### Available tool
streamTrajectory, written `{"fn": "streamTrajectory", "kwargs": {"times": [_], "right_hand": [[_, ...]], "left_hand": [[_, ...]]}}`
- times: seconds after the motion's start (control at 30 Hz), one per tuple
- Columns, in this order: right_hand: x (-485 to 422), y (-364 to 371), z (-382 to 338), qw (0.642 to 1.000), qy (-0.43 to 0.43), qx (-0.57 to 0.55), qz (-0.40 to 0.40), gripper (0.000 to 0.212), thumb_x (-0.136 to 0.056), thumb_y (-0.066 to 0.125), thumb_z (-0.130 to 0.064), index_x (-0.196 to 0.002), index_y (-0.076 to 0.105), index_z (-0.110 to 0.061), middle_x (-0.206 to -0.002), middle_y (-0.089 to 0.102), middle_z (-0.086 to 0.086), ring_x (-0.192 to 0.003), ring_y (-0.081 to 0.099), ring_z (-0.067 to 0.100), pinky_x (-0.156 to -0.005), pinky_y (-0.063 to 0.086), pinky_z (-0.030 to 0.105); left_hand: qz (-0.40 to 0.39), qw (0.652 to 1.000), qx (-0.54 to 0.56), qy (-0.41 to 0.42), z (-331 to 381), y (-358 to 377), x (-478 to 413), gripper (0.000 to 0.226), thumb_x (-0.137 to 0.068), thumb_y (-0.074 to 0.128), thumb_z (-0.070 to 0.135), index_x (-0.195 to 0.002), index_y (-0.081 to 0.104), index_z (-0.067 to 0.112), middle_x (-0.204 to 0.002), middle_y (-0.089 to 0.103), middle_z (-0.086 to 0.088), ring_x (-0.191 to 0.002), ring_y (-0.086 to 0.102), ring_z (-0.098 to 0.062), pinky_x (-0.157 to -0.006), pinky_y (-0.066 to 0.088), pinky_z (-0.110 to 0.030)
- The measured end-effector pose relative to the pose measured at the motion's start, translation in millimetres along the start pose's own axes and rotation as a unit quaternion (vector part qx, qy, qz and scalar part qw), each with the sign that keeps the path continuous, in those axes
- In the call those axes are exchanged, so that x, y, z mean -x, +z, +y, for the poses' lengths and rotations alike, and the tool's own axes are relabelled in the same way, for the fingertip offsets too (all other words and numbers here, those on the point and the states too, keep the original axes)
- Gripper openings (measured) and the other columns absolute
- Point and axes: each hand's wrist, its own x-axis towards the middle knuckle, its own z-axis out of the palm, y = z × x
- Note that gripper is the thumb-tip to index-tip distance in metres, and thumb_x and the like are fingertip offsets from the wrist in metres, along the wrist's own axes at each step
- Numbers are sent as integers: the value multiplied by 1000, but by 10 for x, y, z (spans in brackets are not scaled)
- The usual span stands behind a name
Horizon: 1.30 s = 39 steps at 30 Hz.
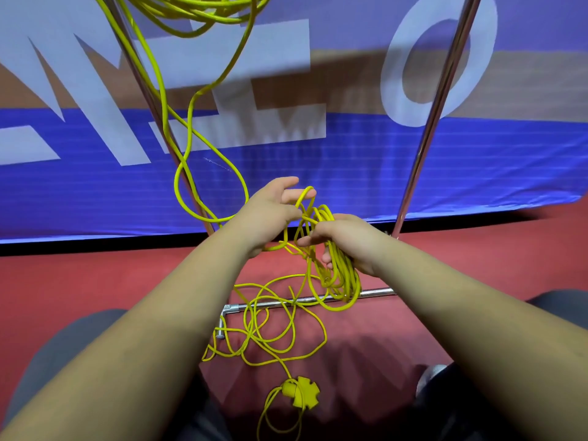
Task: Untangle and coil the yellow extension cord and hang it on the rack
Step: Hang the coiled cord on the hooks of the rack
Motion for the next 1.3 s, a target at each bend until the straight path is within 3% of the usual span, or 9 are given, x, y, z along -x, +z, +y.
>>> {"fn": "streamTrajectory", "kwargs": {"times": [0.1, 0.23, 0.4, 0.47, 0.63, 0.73, 0.83, 1.1, 1.3], "right_hand": [[-2, 0, -8, 1000, -12, -1, 12, 36, -92, 62, -10, -126, 65, -4, -106, 81, 8, -47, 54, 17, -55, 51, 31], [-14, 9, 14, 999, -11, -19, 27, 32, -89, 66, -7, -121, 69, -5, -92, 80, 9, -48, 56, 19, -54, 52, 32], [-19, 83, 74, 998, -12, -68, 6, 18, -94, 65, -7, -110, 70, -12, -72, 72, 6, -50, 59, 20, -61, 51, 36], [-5, 140, 87, 995, -7, -97, -15, 16, -98, 65, -13, -112, 73, -12, -80, 78, 5, -49, 56, 16, -58, 50, 32], [-4, 169, 75, 984, 28, -166, -50, 25, -99, 71, -40, -110, 82, -21, -116, 79, 11, -52, 46, 12, -55, 46, 28], [-7, 102, 54, 980, 39, -175, -85, 22, -102, 66, -42, -102, 81, -27, -121, 78, 10, -53, 45, 12, -57, 44, 29], [14, 65, 45, 976, 49, -177, -118, 27, -102, 65, -44, -120, 72, -25, -123, 77, 11, -52, 46, 11, -55, 46, 27], [-33, 172, 106, 958, 58, -255, -121, 13, -98, 69, -17, -91, 77, -10, -86, 67, 1, -44, 44, 4, -44, 42, 21], [-59, 101, 64, 985, 29, -159, -58, 10, -95, 70, -11, -90, 67, -19, -62, 51, 1, -45, 42, 13, -49, 39, 26]], "left_hand": [[-12, 1000, -4, 9, -7, -50, 10, 79, -90, 51, -20, -154, 39, 24, -143, 61, 13, -97, 77, -18, -74, 56, -51], [-15, 992, 120, -25, 38, -30, 34, 84, -89, 44, -30, -154, 39, 22, -146, 58, 4, -104, 75, -35, -74, 64, -54], [36, 968, 248, -23, -1, 77, -2, 90, -89, 54, -25, -157, 34, 29, -138, 64, 1, -103, 75, -34, -68, 65, -44], [66, 963, 261, 0, -23, 117, -43, 89, -91, 67, -12, -159, 30, 31, -135, 66, -1, -92, 76, -30, -61, 62, -39], [146, 983, -43, 98, -13, 98, -72, 56, -100, 65, 39, -151, 42, 45, -120, 69, 11, -66, 75, -20, -59, 60, -37], [197, 946, -221, 130, -20, 93, -76, 30, -103, 44, 58, -129, 56, 51, -106, 73, 16, -84, 73, -12, -80, 59, -41], [211, 909, -327, 149, -56, 86, -126, 37, -98, 24, 62, -108, 52, 40, -88, 71, 8, -96, 59, -26, -80, 54, -49], [278, 910, -257, 169, -125, 105, -235, 23, -109, 40, 44, -97, 41, 25, -72, 50, 5, -68, 51, -21, -60, 30, -35], [312, 919, -211, 115, -96, -47, -320, 45, -107, 33, 56, -91, 44, 16, -75, 59, -5, -77, 58, -37, -67, 45, -42]]}}
